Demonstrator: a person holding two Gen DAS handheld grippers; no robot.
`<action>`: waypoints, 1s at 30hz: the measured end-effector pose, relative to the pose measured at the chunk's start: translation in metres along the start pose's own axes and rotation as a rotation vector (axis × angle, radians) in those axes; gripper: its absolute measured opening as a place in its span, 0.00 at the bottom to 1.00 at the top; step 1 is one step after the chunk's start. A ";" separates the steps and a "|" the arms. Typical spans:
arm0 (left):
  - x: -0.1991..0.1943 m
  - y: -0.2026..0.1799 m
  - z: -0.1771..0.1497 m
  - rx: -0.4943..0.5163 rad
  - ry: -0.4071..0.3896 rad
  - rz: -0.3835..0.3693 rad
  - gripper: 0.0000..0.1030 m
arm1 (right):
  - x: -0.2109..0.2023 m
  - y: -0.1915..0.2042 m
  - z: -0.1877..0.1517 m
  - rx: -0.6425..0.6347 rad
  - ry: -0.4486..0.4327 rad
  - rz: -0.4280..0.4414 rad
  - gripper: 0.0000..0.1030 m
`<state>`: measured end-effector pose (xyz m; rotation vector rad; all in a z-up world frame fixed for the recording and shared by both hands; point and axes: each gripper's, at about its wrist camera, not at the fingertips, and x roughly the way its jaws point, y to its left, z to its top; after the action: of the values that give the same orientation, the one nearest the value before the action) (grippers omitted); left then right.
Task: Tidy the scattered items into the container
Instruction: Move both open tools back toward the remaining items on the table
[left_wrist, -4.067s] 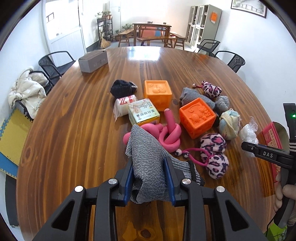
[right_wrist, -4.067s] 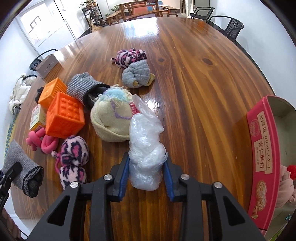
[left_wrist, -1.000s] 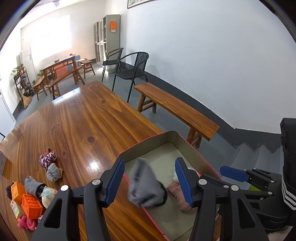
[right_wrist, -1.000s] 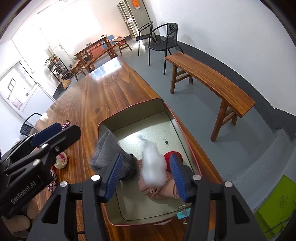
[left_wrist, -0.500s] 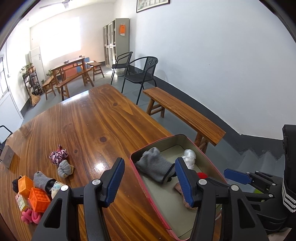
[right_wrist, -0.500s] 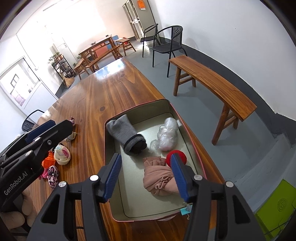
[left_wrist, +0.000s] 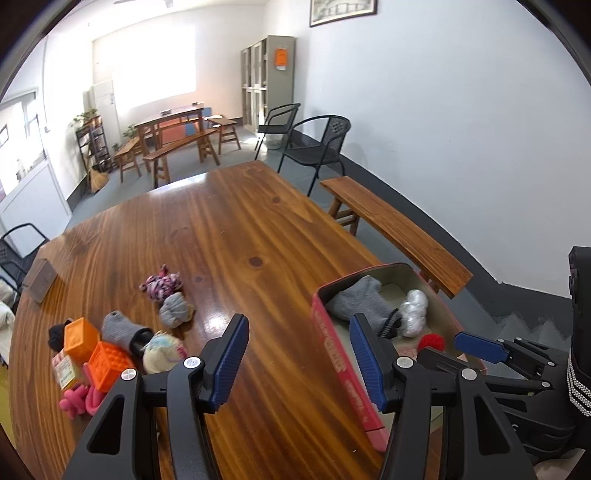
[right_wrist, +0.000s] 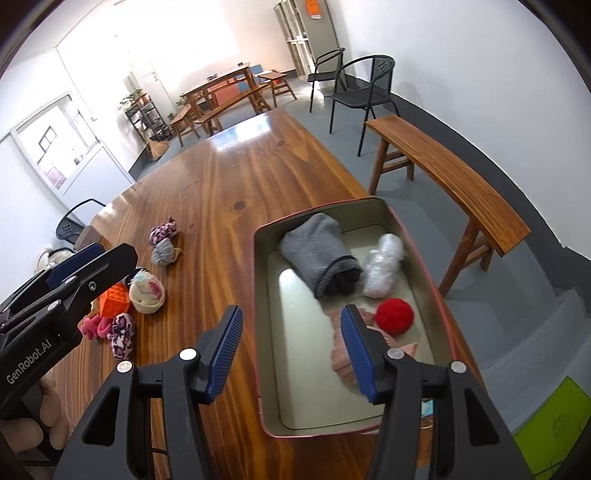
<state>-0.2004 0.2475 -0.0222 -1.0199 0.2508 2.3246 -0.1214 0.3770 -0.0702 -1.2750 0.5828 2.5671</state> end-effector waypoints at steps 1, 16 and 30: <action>-0.003 0.007 -0.002 -0.010 0.000 0.011 0.57 | 0.001 0.006 0.000 -0.010 0.003 0.006 0.58; -0.045 0.123 -0.049 -0.196 0.007 0.162 0.57 | 0.027 0.120 -0.015 -0.186 0.058 0.103 0.58; -0.061 0.228 -0.095 -0.336 0.054 0.270 0.57 | 0.063 0.220 -0.036 -0.291 0.131 0.165 0.58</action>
<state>-0.2421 -0.0009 -0.0569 -1.2784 0.0167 2.6459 -0.2130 0.1648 -0.0849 -1.5571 0.3588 2.7990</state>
